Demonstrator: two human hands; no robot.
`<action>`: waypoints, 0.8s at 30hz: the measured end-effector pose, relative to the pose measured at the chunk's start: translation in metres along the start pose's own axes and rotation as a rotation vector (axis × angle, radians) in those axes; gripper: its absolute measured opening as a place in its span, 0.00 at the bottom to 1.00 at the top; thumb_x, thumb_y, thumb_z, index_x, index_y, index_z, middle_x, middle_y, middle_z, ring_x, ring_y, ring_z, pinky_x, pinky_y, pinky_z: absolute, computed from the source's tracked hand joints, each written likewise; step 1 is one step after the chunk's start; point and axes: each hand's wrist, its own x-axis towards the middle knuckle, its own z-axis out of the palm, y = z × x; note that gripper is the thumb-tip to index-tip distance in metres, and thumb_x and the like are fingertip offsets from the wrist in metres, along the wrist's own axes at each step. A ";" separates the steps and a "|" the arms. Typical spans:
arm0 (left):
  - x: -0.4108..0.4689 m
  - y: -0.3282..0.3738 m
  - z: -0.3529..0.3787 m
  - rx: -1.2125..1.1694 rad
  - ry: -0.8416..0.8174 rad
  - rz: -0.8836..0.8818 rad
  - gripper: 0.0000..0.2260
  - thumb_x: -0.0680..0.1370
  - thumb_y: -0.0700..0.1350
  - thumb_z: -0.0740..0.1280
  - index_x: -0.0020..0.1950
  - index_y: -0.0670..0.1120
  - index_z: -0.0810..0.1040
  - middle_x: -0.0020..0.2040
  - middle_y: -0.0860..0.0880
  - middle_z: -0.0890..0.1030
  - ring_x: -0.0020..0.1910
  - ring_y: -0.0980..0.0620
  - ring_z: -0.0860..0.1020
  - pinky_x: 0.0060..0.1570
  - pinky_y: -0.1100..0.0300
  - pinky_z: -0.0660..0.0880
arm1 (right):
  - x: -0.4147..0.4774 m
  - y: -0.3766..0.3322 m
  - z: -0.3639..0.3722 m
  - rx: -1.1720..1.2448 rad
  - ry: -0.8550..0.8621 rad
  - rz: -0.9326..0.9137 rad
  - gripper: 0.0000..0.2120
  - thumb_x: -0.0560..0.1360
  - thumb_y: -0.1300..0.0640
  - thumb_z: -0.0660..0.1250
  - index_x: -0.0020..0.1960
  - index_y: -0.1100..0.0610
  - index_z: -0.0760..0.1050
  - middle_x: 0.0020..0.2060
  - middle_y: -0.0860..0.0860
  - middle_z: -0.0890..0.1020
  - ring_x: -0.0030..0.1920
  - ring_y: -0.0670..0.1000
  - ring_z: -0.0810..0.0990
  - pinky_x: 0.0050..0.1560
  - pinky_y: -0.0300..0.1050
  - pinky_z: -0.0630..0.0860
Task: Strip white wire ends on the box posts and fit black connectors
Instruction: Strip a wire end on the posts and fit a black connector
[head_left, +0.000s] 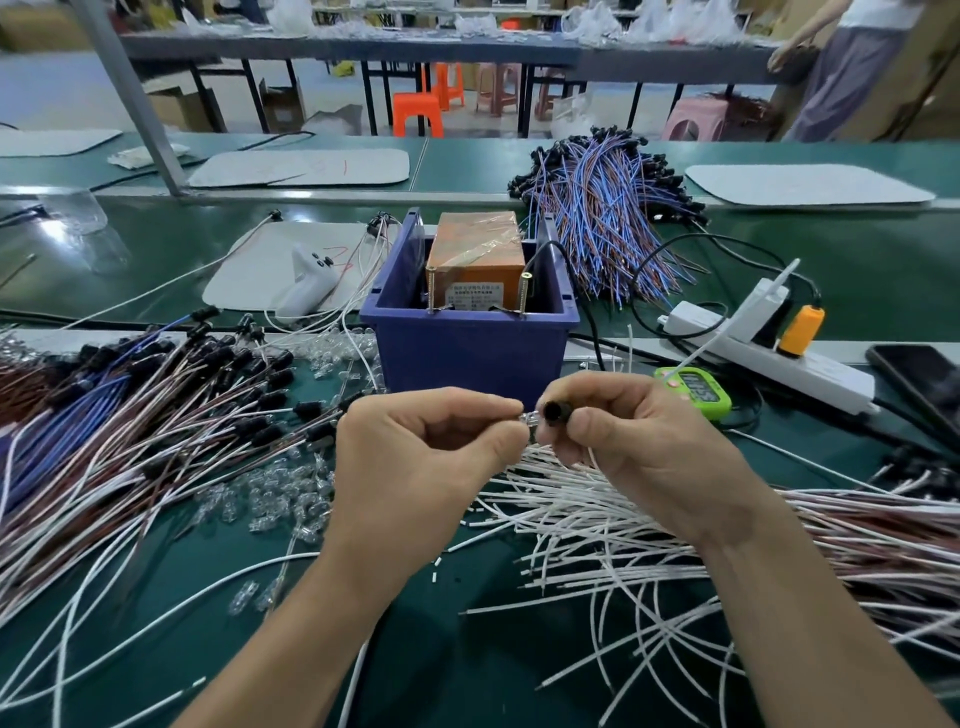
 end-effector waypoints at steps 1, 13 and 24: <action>0.000 0.001 0.001 -0.005 -0.004 0.004 0.10 0.67 0.42 0.80 0.44 0.56 0.89 0.37 0.53 0.87 0.35 0.54 0.86 0.38 0.66 0.80 | 0.000 0.000 0.000 0.032 -0.019 0.001 0.20 0.68 0.51 0.81 0.53 0.62 0.84 0.42 0.58 0.84 0.43 0.52 0.81 0.44 0.40 0.77; -0.005 0.007 0.000 -0.026 -0.023 0.085 0.09 0.68 0.44 0.81 0.44 0.56 0.89 0.37 0.54 0.87 0.34 0.53 0.86 0.36 0.66 0.80 | -0.002 -0.001 -0.004 0.151 -0.087 0.002 0.14 0.70 0.54 0.80 0.53 0.58 0.84 0.44 0.55 0.84 0.45 0.51 0.80 0.50 0.41 0.77; -0.006 0.005 0.002 0.076 -0.001 0.164 0.07 0.71 0.51 0.80 0.47 0.58 0.88 0.36 0.60 0.86 0.33 0.57 0.85 0.34 0.66 0.79 | 0.000 0.003 0.002 0.024 -0.024 -0.027 0.17 0.62 0.56 0.85 0.47 0.58 0.85 0.40 0.54 0.84 0.41 0.50 0.80 0.47 0.42 0.76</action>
